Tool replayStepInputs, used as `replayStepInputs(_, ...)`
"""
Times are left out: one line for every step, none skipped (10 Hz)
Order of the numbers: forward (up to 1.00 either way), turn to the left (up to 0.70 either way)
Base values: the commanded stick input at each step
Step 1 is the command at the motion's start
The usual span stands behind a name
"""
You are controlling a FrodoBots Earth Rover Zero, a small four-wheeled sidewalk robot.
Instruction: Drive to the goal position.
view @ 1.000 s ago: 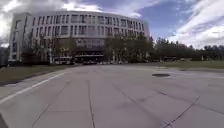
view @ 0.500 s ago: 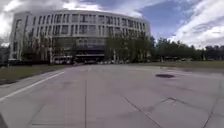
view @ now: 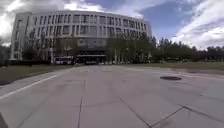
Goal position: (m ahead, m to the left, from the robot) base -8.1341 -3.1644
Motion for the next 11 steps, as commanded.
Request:
replayStepInputs(0.70, 0.01)
replayStepInputs(0.70, 0.01)
replayStepInputs(0.70, 0.01)
replayStepInputs(0.70, 0.01)
replayStepInputs(0.70, 0.01)
replayStepInputs(0.70, 0.01)
replayStepInputs(0.70, 0.01)
replayStepInputs(0.70, 0.01)
replayStepInputs(0.70, 0.01)
replayStepInputs(0.70, 0.01)
replayStepInputs(0.70, 0.01)
